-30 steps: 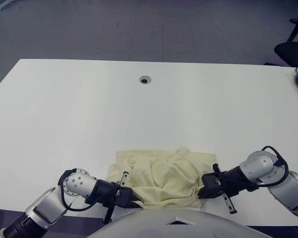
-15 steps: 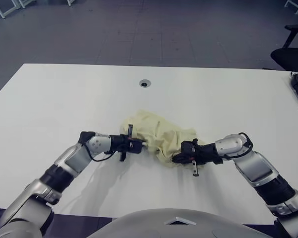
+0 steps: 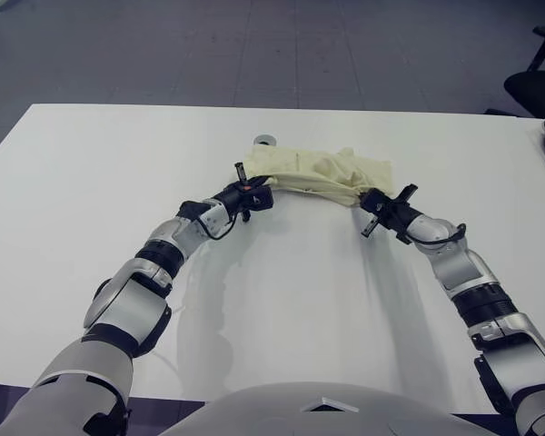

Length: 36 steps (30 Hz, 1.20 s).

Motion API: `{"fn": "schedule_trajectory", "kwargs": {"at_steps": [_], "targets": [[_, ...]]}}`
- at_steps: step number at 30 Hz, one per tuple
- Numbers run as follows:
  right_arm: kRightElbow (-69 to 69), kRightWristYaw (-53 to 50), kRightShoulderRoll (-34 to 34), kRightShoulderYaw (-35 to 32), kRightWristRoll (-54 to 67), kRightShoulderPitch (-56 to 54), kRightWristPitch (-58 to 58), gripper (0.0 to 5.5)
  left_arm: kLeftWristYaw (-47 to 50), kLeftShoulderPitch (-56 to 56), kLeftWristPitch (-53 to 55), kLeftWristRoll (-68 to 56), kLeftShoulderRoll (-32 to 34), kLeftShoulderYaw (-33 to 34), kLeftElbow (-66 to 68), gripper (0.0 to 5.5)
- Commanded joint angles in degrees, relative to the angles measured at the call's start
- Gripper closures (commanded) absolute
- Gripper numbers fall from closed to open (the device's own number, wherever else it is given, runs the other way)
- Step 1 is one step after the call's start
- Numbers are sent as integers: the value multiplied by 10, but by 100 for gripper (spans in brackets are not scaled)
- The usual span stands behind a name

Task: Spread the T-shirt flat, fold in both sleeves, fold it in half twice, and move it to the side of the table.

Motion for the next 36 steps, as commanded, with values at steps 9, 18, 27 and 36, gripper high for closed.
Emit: {"fn": "schedule_trajectory", "kwargs": {"at_steps": [9,18,27,36], "targets": [[-514,273,-214,-270,181,262,115,547,-360,225,10,-293,316,109,-500,550],[-628,408,-257,-292,101,516,74,547,-480,619,110,-383,564,187,-774,550],[-608,393,-258,-174,-11,537,70,547,-463,599,201,-186,439,105,-776,550],[-651,452,-259,-206,159,541,106,550,-506,623,217,-294,424,116,-836,494]]}}
